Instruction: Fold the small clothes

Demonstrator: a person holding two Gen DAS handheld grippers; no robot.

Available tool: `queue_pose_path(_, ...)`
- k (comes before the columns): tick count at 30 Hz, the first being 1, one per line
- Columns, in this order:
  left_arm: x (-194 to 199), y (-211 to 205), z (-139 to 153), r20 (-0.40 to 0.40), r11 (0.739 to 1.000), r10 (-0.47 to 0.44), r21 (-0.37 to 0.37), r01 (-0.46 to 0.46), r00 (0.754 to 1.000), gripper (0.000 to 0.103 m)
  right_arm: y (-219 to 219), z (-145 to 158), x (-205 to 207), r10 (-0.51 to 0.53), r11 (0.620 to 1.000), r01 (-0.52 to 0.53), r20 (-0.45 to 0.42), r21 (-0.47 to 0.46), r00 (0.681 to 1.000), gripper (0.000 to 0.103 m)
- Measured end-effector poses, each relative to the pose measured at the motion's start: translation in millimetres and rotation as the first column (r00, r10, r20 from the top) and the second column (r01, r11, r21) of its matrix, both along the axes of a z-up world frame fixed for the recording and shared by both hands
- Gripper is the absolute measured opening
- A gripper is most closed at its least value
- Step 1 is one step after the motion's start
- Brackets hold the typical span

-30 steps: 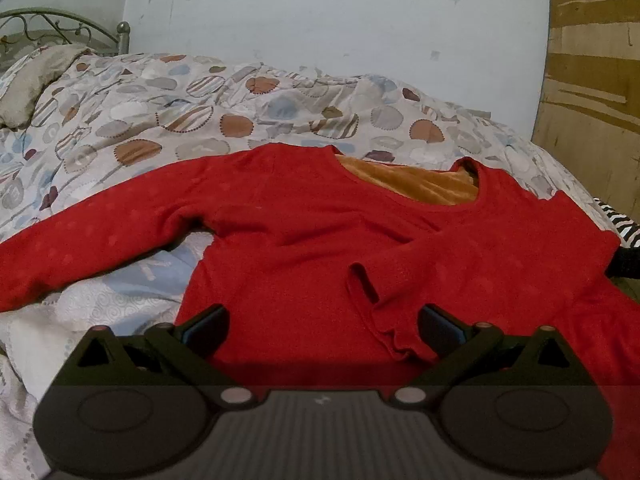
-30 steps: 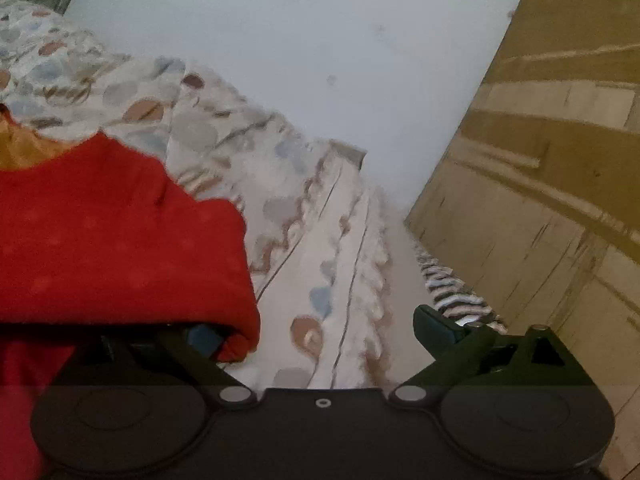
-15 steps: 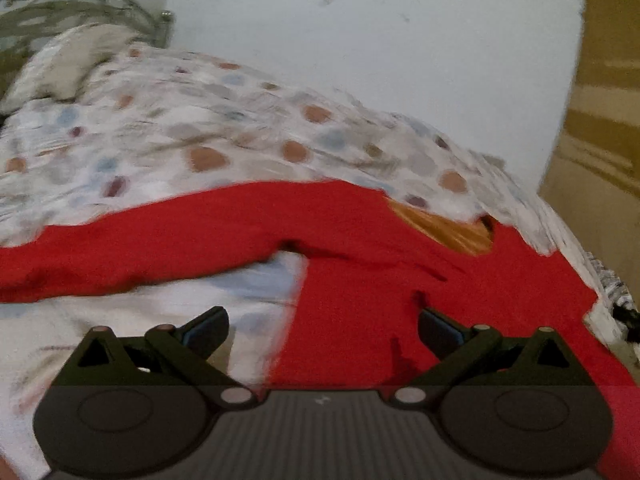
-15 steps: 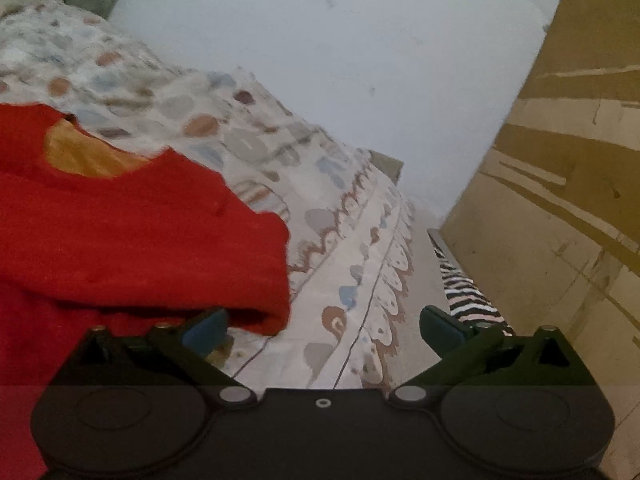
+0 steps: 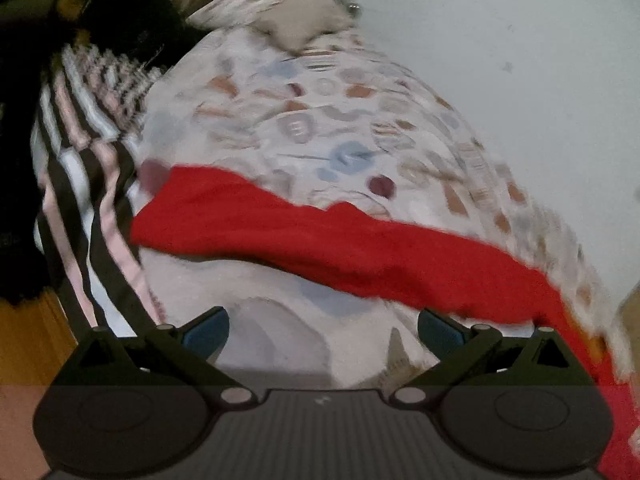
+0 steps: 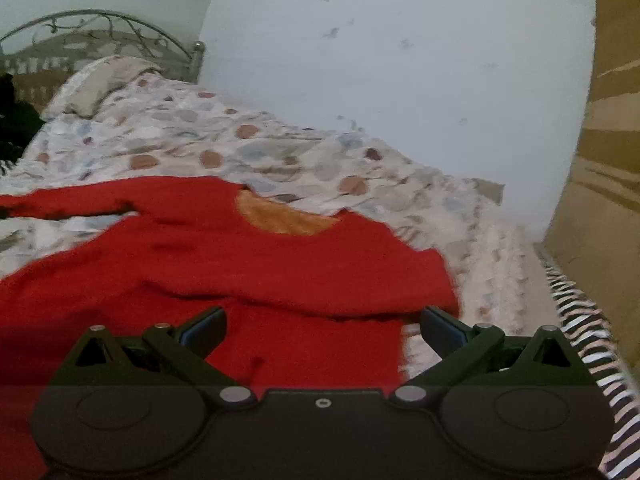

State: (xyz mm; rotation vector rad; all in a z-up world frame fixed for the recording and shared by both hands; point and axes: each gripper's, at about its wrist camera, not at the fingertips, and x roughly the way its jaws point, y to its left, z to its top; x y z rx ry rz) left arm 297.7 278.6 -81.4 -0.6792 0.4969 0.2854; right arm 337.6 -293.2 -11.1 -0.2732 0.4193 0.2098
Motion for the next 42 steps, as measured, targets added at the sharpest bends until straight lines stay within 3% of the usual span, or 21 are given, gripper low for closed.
queue_pose_path(4,3.5,31.1,-17.9,0.061,0.982,0.109,-0.161,-0.098,0.992,0.103,21.9,-8.9,-17.4,0.049,0.998,-0.048,-0.018,0.044,0.999,0.102)
queue_pose_path(7,1.5,44.1,-24.8,0.093,0.961,0.207,-0.207,-0.184,0.974,0.103,36.6,-15.6,-29.4,0.064,0.997,-0.063,-0.021,0.041,0.998,0.102)
queue_pose_path(9,-1.7,50.8,-27.8,0.096,0.933,0.298,-0.238,-0.269,0.95,0.102,45.2,-19.5,-34.4,0.077,0.997,-0.076,-0.028,0.031,0.997,0.102)
queue_pose_path(12,-7.9,59.6,-30.2,0.076,0.867,0.448,-0.279,-0.413,0.891,0.084,51.5,-23.6,-37.2,0.085,0.996,-0.084,-0.037,0.02,0.996,0.102)
queue_pose_path(14,-11.2,64.7,-31.5,0.069,0.83,0.512,-0.298,-0.472,0.856,0.058,53.5,-24.8,-37.9,0.089,0.996,-0.088,-0.044,0.025,0.995,0.102)
queue_pose_path(15,-11.8,66.9,-31.7,0.067,0.823,0.522,-0.301,-0.481,0.85,0.05,54.3,-25.0,-37.5,0.089,0.996,-0.088,-0.047,0.03,0.995,0.102)
queue_pose_path(16,-12.8,68.6,-31.6,0.068,0.821,0.525,-0.303,-0.484,0.848,0.031,54.6,-25.4,-37.4,0.089,0.996,-0.087,-0.05,0.035,0.995,0.102)
queue_pose_path(19,-15.0,67.4,-25.8,0.102,0.835,0.521,-0.265,-0.482,0.848,0.019,53.9,-26.4,-35.8,0.095,0.995,-0.092,-0.056,0.044,0.994,0.102)
queue_pose_path(21,-12.8,63.5,-15.7,0.138,0.854,0.508,-0.208,-0.476,0.85,0.016,53.0,-27.2,-34.9,0.099,0.994,-0.097,-0.056,0.045,0.993,0.102)
queue_pose_path(27,6.2,49.4,36.0,0.279,0.923,0.379,-0.041,-0.384,0.882,0.012,48.7,-26.0,-37.6,0.108,0.992,-0.105,-0.038,0.067,0.993,0.102)
queue_pose_path(33,35.4,10.8,111.8,0.468,0.966,0.136,0.133,-0.221,0.873,0.012,36.6,-21.7,-40.7,0.092,0.99,-0.091,-0.006,0.11,0.996,0.102)
queue_pose_path(36,49.5,-26.7,144.4,0.527,0.971,-0.005,0.205,-0.121,0.85,0.012,27.0,-19.7,-42.3,0.069,0.988,-0.07,0.008,0.139,0.998,0.102)
queue_pose_path(38,59.1,-60.5,164.8,0.56,0.966,-0.116,0.255,-0.037,0.82,0.011,19.1,-18.5,-44.0,0.047,0.986,-0.05,0.017,0.159,0.999,0.102)
queue_pose_path(42,75.0,-137.6,191.0,0.583,0.92,-0.341,0.367,0.135,0.738,0.011,-0.3,-16.1,-48.9,-0.01,0.98,0.003,0.032,0.201,0.999,0.102)
